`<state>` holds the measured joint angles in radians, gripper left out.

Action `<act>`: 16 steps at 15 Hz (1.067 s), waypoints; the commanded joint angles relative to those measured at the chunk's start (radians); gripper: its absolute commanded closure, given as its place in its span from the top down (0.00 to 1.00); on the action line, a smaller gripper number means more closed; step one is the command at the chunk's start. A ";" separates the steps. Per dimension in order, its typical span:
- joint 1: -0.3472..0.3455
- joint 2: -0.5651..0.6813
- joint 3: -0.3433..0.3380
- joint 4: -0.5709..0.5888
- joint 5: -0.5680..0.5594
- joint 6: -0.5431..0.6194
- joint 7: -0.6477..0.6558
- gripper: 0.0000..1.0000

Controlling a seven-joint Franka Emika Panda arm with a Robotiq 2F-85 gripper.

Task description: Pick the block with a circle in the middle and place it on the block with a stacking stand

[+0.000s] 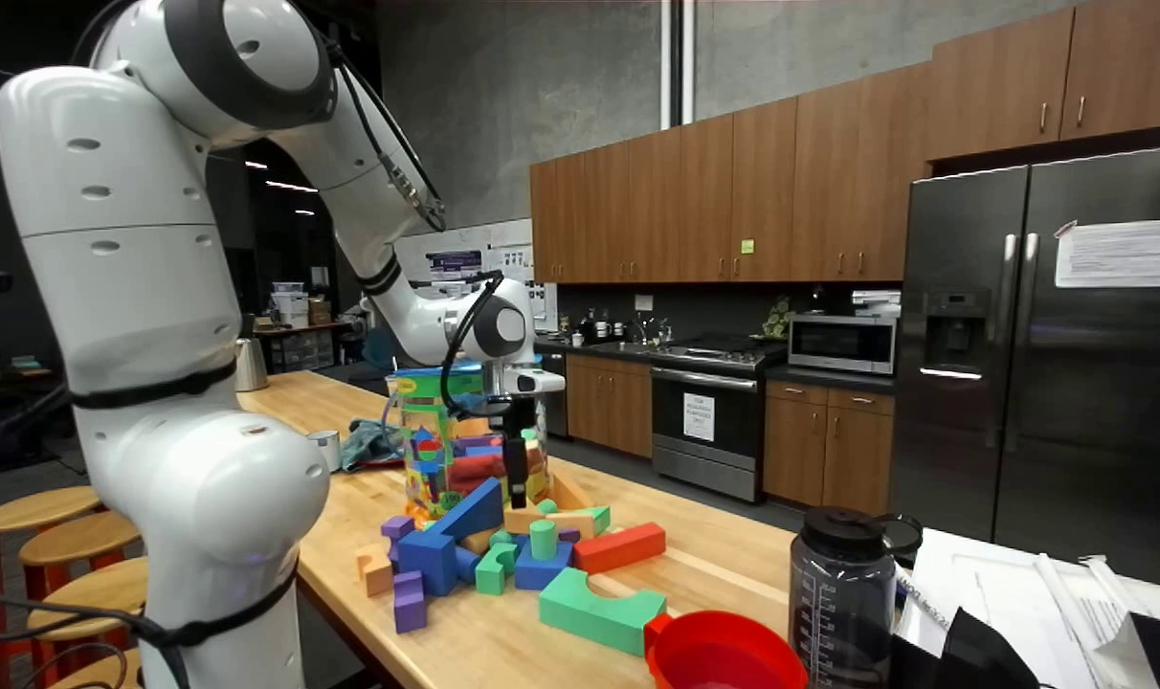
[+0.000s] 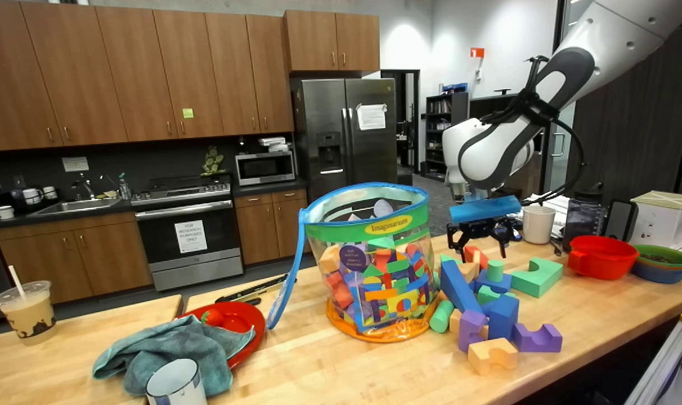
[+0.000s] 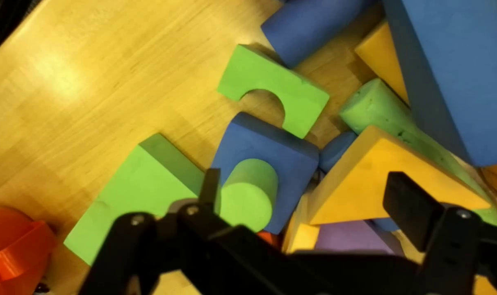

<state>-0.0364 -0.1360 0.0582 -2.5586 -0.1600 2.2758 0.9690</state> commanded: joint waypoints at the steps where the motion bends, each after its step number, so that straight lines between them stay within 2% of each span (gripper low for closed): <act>1: -0.018 0.002 0.003 -0.004 -0.106 0.004 0.064 1.00; 4: -0.045 0.013 0.007 -0.032 -0.358 0.040 0.209 1.00; 6: -0.047 0.026 0.003 -0.034 -0.465 0.046 0.287 1.00; 9: -0.038 0.043 -0.008 -0.032 -0.546 0.052 0.358 1.00; 16: -0.030 0.058 -0.018 -0.027 -0.641 0.101 0.475 1.00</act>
<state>-0.0751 -0.0843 0.0572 -2.5901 -0.7544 2.3513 1.3905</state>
